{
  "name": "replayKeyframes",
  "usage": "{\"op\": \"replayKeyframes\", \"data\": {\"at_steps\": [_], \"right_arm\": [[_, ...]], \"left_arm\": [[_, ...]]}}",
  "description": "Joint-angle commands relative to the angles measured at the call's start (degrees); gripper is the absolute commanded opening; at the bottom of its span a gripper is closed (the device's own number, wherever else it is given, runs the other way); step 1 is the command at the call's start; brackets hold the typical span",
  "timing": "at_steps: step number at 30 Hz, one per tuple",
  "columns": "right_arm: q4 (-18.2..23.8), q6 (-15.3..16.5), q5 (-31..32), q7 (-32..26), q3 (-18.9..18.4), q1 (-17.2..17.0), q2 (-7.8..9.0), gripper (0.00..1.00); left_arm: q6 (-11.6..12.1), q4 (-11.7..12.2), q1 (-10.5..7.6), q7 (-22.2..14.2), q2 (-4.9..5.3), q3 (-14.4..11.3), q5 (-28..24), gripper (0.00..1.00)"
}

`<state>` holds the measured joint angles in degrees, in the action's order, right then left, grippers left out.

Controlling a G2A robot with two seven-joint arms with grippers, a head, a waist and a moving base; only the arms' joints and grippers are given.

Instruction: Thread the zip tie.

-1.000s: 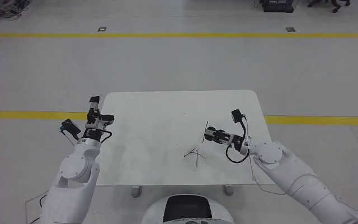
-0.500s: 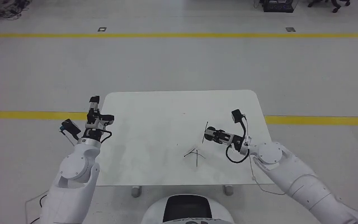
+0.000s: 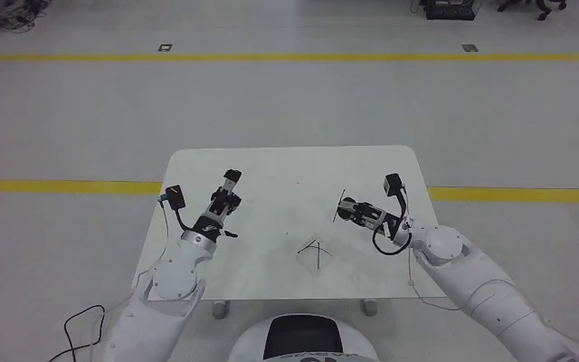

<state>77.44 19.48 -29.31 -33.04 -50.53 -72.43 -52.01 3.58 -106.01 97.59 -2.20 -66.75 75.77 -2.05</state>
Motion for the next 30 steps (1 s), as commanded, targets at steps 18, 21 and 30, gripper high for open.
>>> {"op": "replayKeyframes", "data": {"at_steps": [18,21,30], "right_arm": [[-1.52,-2.07,-3.67,-1.92,0.43,1.16,-1.82,0.0],[-1.35,-2.27,-3.72,-1.69,0.43,0.99,-1.87,0.0],[-1.48,-5.66,-6.02,-3.57,-0.73,0.47,-2.55,0.0]], "left_arm": [[0.78,-0.2,-4.62,-6.26,0.03,-6.18,15.27,1.0],[1.64,-0.55,-5.01,-7.09,0.1,-6.68,17.32,1.0],[6.56,-0.9,-7.58,-13.8,1.3,-11.2,47.4,1.0]]}}
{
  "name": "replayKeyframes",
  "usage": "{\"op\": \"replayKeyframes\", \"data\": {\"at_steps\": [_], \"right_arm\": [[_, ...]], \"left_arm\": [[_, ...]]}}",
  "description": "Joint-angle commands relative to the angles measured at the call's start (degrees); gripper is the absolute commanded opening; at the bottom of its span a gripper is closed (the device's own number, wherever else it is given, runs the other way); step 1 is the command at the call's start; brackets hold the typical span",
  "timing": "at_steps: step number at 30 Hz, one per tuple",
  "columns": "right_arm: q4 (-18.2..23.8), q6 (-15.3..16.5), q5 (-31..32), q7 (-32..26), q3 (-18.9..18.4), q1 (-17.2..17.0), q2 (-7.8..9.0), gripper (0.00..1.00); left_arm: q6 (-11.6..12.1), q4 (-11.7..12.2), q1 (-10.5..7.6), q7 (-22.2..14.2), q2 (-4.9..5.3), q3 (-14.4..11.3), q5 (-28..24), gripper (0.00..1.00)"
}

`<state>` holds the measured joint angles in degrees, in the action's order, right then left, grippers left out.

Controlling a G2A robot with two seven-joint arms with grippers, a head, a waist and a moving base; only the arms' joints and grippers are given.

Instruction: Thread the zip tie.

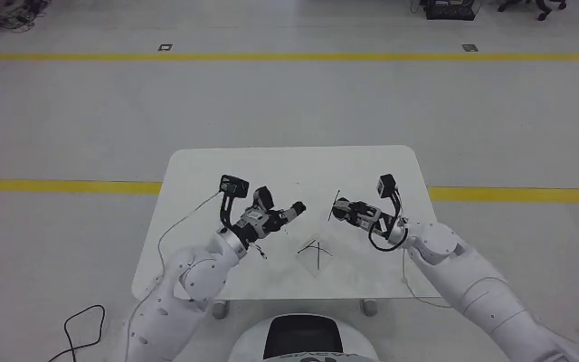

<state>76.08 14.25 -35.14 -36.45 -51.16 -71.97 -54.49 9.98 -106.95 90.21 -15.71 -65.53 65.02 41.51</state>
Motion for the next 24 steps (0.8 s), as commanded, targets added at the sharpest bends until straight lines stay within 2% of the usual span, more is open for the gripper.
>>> {"op": "replayKeyframes", "data": {"at_steps": [1,3,9,10,11,13,14,15,16,18,20,24], "right_arm": [[-0.2,-1.15,-0.68,-0.49,-0.19,-0.04,-0.18,0.0],[-0.37,-1.37,-1.61,-0.54,-0.6,-0.13,-0.31,0.0],[-0.37,-1.37,-1.61,-0.54,-0.6,-0.13,-0.31,0.0],[-0.17,-1.58,-1.61,-0.31,-0.57,-0.29,-0.36,0.0],[0.32,-2.23,-1.73,-0.26,-0.56,-0.52,-0.46,0.0],[0.59,-3.08,-1.68,-0.27,-0.73,-0.61,-0.58,0.0],[0.67,-3.57,-1.75,-0.27,-0.78,-0.66,-0.66,0.0],[0.77,-4.16,-2.19,-0.39,-0.9,-0.71,-0.77,0.0],[0.76,-4.5,-2.43,-0.45,-0.99,-0.72,-0.86,0.0],[0.64,-5.63,-2.86,-0.55,-1.06,-0.66,-1.08,0.0],[0.52,-5.87,-3.02,-0.49,-1.13,-0.63,-1.18,0.0],[0.52,-5.87,-3.02,-0.49,-1.13,-0.63,-1.18,0.0]], "left_arm": [[0.97,-0.03,-0.38,-0.63,0.23,-1.07,7.45,1.0],[0.77,0.37,-0.21,-0.4,0.32,-1.33,9.61,1.0],[0.77,0.37,-0.21,-0.4,0.32,-1.33,9.61,1.0],[1.56,0.07,-0.56,-0.55,0.39,-1.61,11.35,1.0],[3.22,-0.19,-1.08,-0.84,0.59,-2.25,15.71,1.0],[4.99,-0.79,-1.56,-0.91,0.85,-3.06,21.54,1.0],[5.83,-1.07,-1.78,-1.11,1.02,-3.5,25.12,1.0],[6.93,-1.35,-2.13,-1.84,1.27,-4.19,30.81,1.0],[7.14,-1.49,-2.23,-2.12,1.42,-4.7,34.5,1.0],[5.39,-1.43,-2.05,-1.28,1.5,-5.61,39.9,1.0],[3.99,-1.05,-1.84,-0.42,1.47,-6.03,41.59,1.0],[3.99,-1.05,-1.84,-0.42,1.47,-6.03,41.59,1.0]]}}
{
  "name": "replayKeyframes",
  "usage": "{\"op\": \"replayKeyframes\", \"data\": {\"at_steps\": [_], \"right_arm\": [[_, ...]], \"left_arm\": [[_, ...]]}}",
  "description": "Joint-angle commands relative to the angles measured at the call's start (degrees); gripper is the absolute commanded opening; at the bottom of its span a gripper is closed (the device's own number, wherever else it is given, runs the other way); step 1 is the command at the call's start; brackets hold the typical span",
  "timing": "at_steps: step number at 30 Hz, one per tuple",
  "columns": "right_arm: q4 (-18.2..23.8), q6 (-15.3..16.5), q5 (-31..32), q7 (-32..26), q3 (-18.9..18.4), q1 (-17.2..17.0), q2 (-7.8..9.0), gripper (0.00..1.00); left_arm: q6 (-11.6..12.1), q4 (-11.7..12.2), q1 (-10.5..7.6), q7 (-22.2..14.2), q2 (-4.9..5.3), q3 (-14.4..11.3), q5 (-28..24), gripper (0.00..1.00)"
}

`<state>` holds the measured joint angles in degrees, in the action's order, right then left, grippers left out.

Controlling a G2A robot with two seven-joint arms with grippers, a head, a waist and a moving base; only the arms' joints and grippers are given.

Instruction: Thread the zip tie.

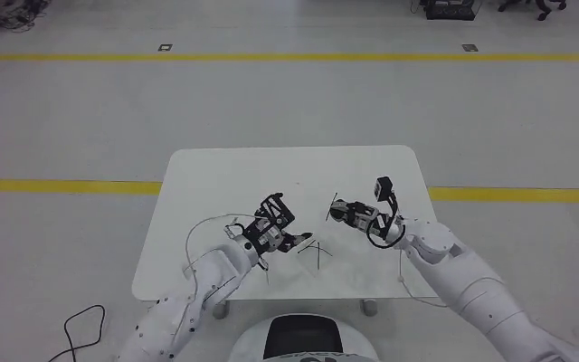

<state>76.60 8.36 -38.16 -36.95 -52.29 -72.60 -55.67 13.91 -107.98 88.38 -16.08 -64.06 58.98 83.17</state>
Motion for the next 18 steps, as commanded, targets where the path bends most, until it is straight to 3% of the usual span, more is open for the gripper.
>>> {"op": "replayKeyframes", "data": {"at_steps": [1,5,7,11,13,18], "right_arm": [[0.01,0.02,0.01,0.0,0.0,0.0,0.0,0.0],[1.39,-1.95,0.58,0.41,0.15,-0.12,-0.27,0.0],[2.07,-3.29,0.7,0.46,0.16,0.24,-0.46,0.0],[2.88,-8.43,0.92,0.41,0.73,1.62,-1.01,0.0],[3.01,-9.28,1.35,0.77,1.25,2.14,-1.35,0.0],[2.96,-9.35,1.44,0.83,1.34,2.19,-1.41,0.0]], "left_arm": [[0.06,-0.02,-0.01,-0.04,0.0,0.01,-0.08,1.0],[2.81,-0.37,-0.99,1.25,0.27,-1.32,5.88,1.0],[5.22,-0.91,-2.61,0.65,0.81,-2.01,6.78,1.0],[5.57,-2.13,-8.2,-2.38,3.66,-7.5,6.78,1.0],[5.57,-2.1,-10.9,-2.97,5.14,-10.3,6.78,1.0],[5.22,-1.92,-11.38,-3.36,5.39,-10.52,6.78,1.0]]}}
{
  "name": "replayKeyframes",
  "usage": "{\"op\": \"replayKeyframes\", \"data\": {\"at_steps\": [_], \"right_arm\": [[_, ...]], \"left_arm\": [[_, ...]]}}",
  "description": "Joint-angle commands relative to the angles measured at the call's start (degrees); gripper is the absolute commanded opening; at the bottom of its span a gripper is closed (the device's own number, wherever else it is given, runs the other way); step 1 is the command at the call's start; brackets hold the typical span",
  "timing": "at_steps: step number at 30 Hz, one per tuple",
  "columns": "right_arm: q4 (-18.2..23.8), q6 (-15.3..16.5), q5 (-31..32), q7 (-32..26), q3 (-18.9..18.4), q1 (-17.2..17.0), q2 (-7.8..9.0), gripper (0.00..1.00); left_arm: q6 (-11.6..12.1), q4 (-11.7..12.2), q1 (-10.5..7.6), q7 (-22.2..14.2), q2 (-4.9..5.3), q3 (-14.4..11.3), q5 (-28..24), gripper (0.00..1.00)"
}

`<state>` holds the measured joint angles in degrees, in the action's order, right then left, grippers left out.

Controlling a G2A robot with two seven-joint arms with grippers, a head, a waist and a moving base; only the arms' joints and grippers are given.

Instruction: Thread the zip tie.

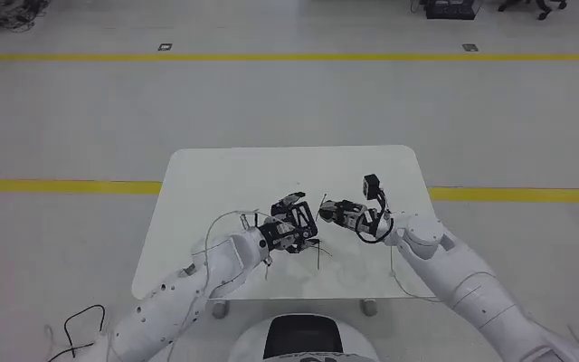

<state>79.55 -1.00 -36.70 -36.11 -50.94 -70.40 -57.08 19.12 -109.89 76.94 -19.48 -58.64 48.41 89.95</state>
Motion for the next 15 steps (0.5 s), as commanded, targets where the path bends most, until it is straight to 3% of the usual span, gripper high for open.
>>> {"op": "replayKeyframes", "data": {"at_steps": [1,3,6,10,14,15], "right_arm": [[0.0,0.01,-0.02,-0.01,-0.01,-0.01,0.01,0.0],[0.21,-0.15,0.21,0.41,0.04,-0.26,-0.05,0.0],[0.92,-1.13,0.28,0.12,-0.11,-0.6,-0.17,0.0],[1.5,-2.66,-0.64,-0.75,-0.57,-0.32,-0.47,0.0],[1.47,-4.16,-1.75,-0.93,-0.62,0.15,-0.92,0.0],[1.46,-4.47,-2.26,-1.16,-0.68,0.21,-1.02,0.0]], "left_arm": [[0.02,-0.01,0.06,0.03,-0.03,0.05,0.0,1.0],[0.31,0.01,-0.06,-0.03,-0.01,-0.06,0.0,1.0],[0.36,-0.04,-2.84,-0.31,0.71,-3.29,0.0,1.0],[0.36,0.26,-12.63,-6.8,3.46,-13.67,0.0,1.0],[0.36,0.92,-19.63,-11.48,5.35,-21.28,0.0,1.0],[0.36,0.91,-20.61,-11.6,5.65,-22.39,0.0,1.0]]}}
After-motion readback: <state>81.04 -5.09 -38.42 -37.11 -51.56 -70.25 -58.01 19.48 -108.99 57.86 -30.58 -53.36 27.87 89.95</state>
